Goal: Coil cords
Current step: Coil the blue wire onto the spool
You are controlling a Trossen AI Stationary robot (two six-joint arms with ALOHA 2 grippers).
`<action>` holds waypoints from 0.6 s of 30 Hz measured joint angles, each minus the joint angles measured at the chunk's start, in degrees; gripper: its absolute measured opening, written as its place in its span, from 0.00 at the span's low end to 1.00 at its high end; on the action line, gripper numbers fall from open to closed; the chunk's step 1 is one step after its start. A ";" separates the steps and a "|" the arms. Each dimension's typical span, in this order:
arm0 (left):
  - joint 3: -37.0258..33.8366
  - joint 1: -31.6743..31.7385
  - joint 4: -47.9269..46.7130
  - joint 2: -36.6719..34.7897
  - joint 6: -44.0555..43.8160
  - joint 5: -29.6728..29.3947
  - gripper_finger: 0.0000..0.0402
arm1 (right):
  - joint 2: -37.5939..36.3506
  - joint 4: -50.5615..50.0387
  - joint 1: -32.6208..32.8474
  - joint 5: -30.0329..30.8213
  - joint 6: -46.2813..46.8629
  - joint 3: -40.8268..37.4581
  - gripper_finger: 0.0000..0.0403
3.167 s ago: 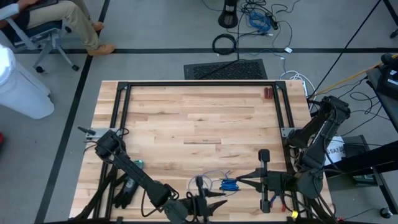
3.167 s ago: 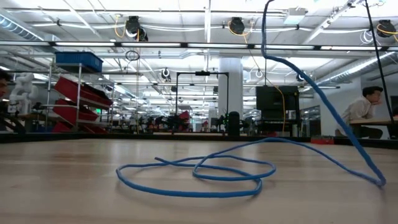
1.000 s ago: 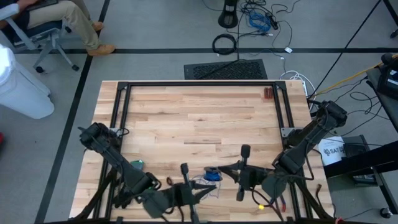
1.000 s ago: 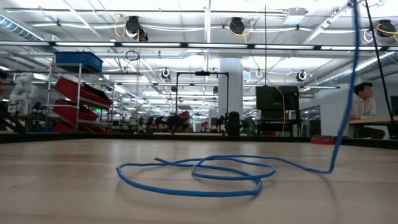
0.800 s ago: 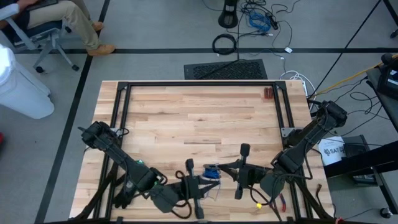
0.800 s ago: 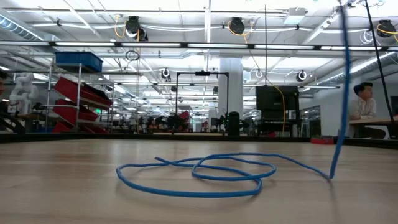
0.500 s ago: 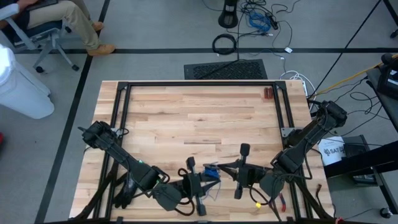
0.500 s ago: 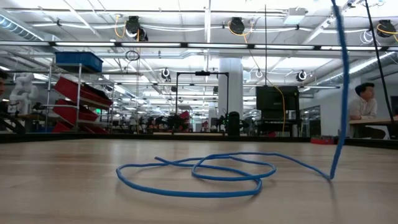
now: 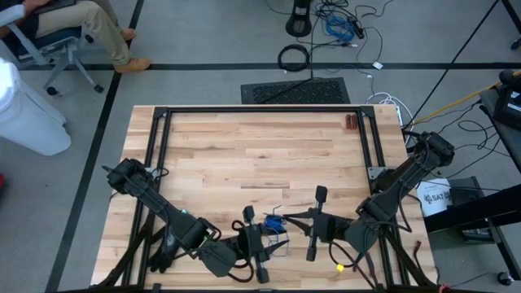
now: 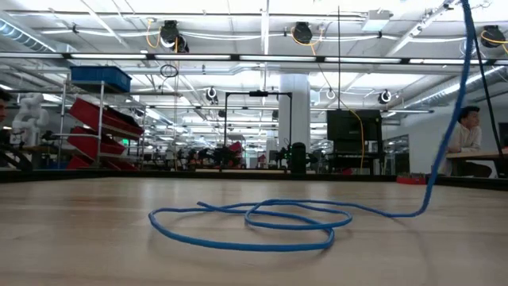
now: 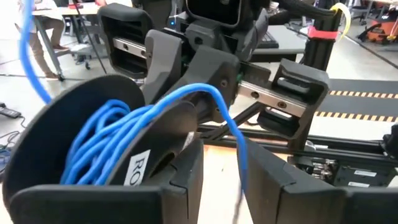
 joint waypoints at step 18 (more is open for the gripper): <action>0.00 0.08 1.41 0.12 -1.41 0.26 0.26 | -0.01 2.06 0.15 2.16 -0.74 0.00 0.00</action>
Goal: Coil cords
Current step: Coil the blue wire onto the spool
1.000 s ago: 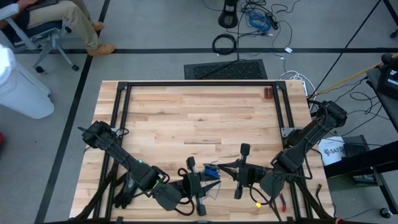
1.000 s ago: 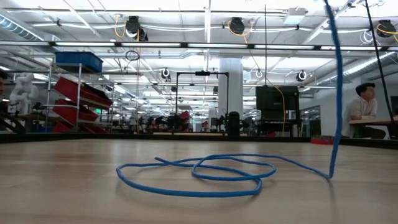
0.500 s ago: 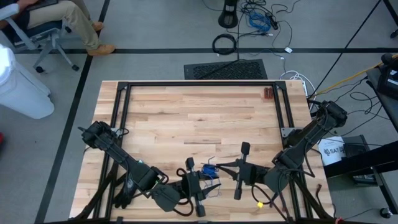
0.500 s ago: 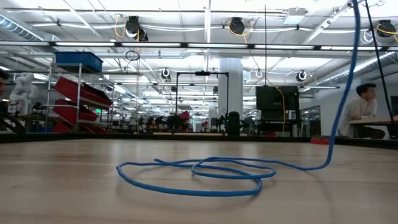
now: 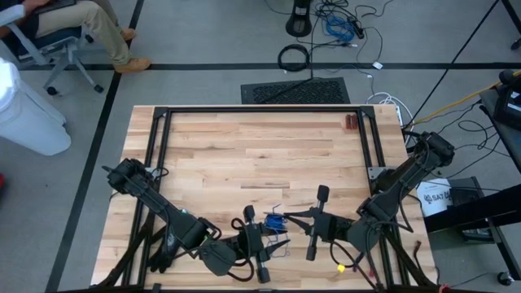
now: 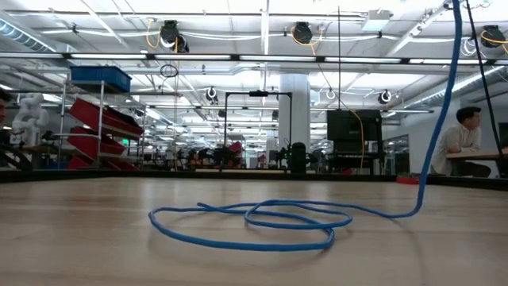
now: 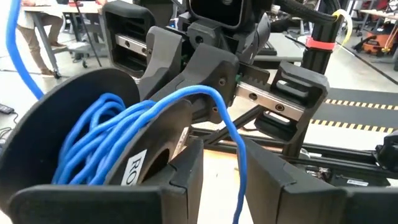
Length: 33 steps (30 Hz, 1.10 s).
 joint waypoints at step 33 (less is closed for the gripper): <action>-0.04 -9.10 -0.94 0.18 9.45 -4.18 0.26 | -2.08 0.56 3.14 0.29 -2.88 0.04 0.00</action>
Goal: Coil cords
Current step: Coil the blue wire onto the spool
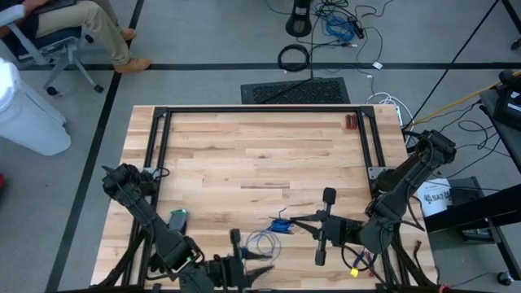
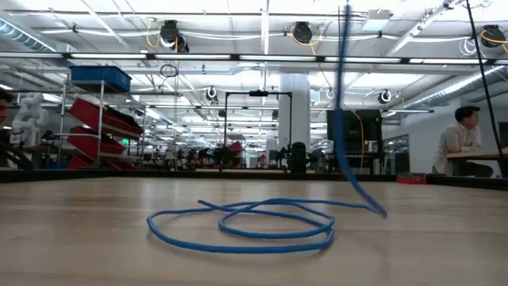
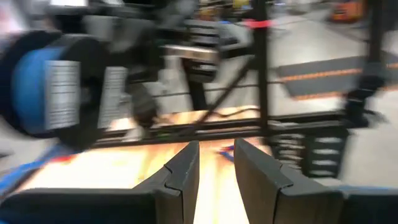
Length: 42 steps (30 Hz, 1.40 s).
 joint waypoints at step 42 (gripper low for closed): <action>0.04 1.58 5.77 -0.32 11.67 -3.35 0.26 | -0.50 -0.96 1.58 -9.29 -4.60 0.00 0.00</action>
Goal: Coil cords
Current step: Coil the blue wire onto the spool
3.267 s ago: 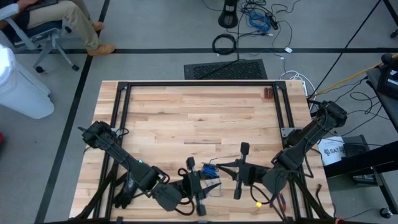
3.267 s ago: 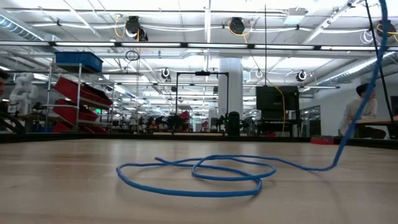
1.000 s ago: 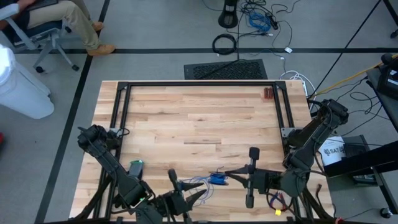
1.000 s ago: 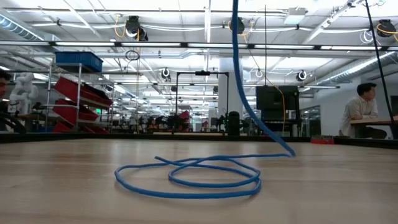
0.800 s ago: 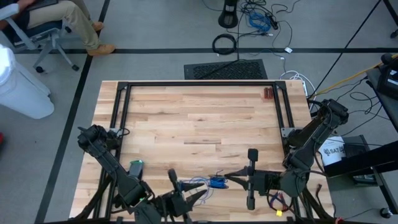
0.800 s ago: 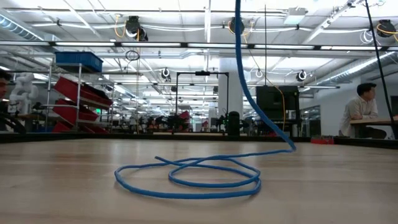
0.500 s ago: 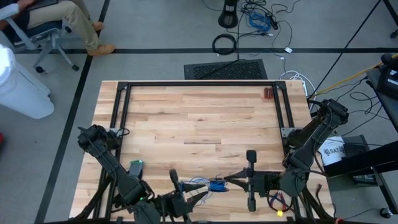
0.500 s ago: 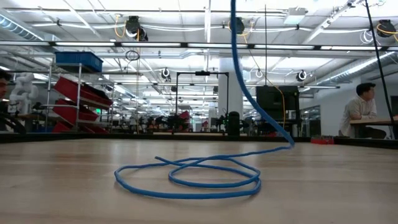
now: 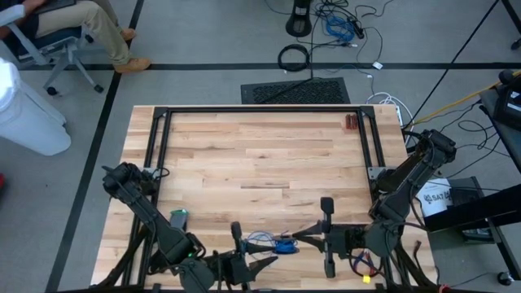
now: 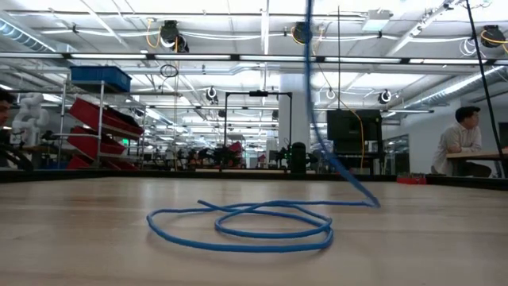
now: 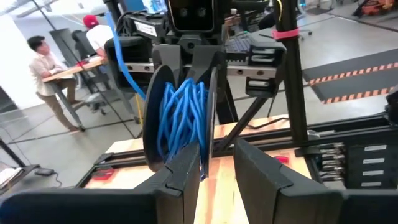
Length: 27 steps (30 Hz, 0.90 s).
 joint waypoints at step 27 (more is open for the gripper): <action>0.00 0.29 0.69 0.02 -0.21 0.46 0.01 | 0.00 -1.61 2.07 4.07 -2.65 0.00 0.05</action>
